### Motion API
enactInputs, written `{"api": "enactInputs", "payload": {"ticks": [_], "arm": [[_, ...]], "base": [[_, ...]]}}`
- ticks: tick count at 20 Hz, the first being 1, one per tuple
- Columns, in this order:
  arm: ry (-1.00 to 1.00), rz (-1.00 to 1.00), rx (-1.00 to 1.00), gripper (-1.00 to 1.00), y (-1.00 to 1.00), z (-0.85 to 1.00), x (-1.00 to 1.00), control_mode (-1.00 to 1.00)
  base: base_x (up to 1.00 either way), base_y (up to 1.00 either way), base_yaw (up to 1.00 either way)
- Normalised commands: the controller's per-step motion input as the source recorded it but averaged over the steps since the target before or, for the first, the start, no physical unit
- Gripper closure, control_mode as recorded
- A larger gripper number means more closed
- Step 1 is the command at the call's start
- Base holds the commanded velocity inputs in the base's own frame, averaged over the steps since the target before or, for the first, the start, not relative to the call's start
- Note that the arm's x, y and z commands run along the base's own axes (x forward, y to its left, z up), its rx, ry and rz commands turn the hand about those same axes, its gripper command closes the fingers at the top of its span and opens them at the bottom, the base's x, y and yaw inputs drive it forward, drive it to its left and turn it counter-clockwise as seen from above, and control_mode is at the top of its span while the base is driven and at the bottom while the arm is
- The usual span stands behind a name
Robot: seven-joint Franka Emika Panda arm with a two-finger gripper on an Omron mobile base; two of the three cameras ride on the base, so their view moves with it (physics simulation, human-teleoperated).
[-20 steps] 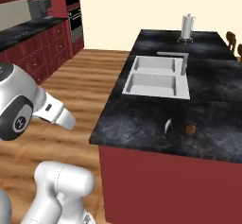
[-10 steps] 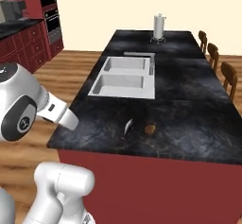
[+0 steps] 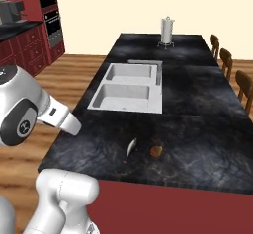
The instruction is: Open the fridge, remove the pear, bell pepper, and fish, and place them on any counter.
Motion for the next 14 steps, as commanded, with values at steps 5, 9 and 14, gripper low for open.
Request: {"api": "enactInputs", "payload": {"ticks": [5, 9, 14], "arm": [[0.32, 0.04, 0.02, 1.00, -0.01, -0.53, 0.90, -1.00], [0.33, 0.03, 0.00, 1.00, 0.00, -0.62, 1.00, -1.00], [0.24, 0.00, 0.00, 1.00, 0.00, -0.95, 1.00, -1.00]], "base": [[0.00, 0.00, 0.00], [0.00, 0.00, 0.00], [0.00, 0.00, 0.00]]}}
